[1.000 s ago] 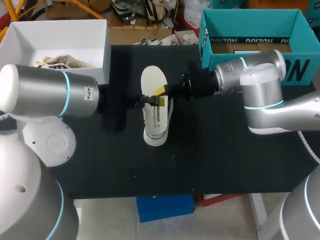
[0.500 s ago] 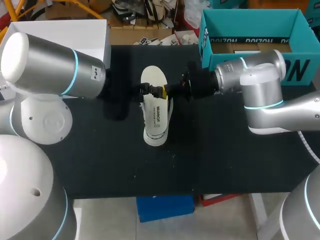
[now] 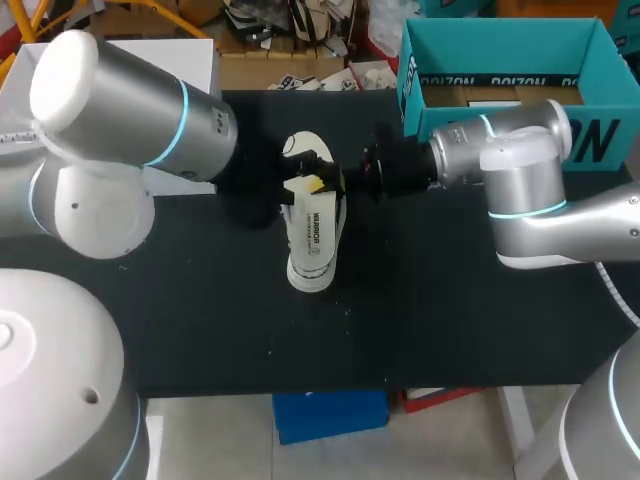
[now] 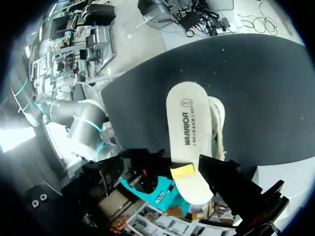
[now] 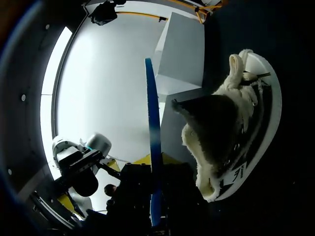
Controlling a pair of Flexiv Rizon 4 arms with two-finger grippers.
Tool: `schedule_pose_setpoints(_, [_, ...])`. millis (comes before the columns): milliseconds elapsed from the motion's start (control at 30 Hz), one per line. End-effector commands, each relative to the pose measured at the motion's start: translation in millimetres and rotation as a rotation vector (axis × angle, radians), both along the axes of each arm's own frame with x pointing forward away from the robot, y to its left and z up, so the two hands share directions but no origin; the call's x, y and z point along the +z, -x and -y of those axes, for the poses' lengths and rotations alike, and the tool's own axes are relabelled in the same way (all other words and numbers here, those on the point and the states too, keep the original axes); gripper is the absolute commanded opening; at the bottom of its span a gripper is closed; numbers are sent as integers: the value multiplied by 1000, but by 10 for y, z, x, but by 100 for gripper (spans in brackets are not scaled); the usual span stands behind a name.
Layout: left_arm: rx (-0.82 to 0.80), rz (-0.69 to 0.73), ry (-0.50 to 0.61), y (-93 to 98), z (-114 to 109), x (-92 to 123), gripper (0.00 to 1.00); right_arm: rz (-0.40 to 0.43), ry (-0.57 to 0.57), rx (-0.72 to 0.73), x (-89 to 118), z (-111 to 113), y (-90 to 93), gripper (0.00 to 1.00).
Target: Take the shoe out of the shoebox, open the shoe tongue, remove and reinsert the insole, then place the shoe into the shoebox
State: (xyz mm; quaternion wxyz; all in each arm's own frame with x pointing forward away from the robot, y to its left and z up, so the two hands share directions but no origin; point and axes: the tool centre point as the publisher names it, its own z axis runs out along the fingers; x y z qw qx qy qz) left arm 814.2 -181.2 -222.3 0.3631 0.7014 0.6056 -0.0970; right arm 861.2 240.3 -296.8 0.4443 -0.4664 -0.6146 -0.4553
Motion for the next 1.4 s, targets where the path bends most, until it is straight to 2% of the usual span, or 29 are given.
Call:
schedule_pose_setpoints(33, [200,2,-481,-19,92,86,100,-1,1,2,-4,-4,-4,0])
schedule_pose_setpoints(133, [241,8,-571,-4,103,138,100,-1,1,2,-4,-4,-4,0])
schedule_pose_setpoints(667, [293,-79,-686,112,-72,298,100,-1,1,2,-4,-4,-4,0])
schedule_pose_setpoints(967, [278,-168,-600,161,-108,309,100,-1,1,2,-4,-4,-4,0])
schedule_pose_setpoints(1400, [280,-237,-521,183,-125,172,100,-1,1,2,-4,-4,-4,0])
